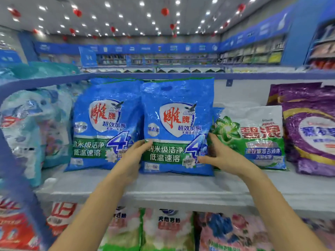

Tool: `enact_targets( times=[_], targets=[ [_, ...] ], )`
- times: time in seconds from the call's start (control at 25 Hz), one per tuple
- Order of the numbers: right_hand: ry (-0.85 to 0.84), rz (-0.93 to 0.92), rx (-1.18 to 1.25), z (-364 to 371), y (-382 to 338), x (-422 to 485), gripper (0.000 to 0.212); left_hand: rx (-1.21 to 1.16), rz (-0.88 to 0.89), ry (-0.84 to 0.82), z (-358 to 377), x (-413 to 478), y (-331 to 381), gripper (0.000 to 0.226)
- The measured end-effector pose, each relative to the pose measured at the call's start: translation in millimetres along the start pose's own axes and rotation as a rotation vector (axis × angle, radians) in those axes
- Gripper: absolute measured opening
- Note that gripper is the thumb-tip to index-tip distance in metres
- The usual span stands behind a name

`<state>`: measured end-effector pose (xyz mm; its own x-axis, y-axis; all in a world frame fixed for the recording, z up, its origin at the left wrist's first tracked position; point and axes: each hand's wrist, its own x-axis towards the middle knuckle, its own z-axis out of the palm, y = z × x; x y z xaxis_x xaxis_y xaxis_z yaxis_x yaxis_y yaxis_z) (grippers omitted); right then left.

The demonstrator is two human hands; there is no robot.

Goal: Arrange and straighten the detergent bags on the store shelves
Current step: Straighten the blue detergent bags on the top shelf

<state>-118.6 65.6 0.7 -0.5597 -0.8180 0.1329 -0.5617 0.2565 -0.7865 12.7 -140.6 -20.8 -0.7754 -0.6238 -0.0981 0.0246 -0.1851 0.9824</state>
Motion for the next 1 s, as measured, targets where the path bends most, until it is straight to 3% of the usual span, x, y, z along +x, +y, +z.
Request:
enact_targets(
  times=[0.08, 0.24, 0.4, 0.64, 0.84, 1.0],
  targets=[
    [0.032, 0.041, 0.042, 5, -3, 1, 0.076, 0.011, 0.022, -0.006, 4, 4, 2, 0.022],
    [0.111, 0.113, 0.435, 14, -12, 4, 0.054, 0.054, 0.067, -0.006, 1, 5, 2, 0.031],
    [0.332, 0.121, 0.302, 24, -14, 12, 0.057, 0.074, 0.052, -0.015, -3, 3, 2, 0.028],
    [0.409, 0.137, 0.059, 30, -20, 4, 0.063, 0.172, 0.068, -0.012, -1, -6, 11, 0.027],
    [0.584, -0.004, -0.084, 34, -31, -25, 0.052, 0.394, 0.353, 0.027, -5, -31, 9, 0.059],
    [0.758, -0.202, -0.166, 57, -32, -65, 0.034, 0.531, 0.767, 0.074, 0, -68, -5, 0.04]
  ],
)
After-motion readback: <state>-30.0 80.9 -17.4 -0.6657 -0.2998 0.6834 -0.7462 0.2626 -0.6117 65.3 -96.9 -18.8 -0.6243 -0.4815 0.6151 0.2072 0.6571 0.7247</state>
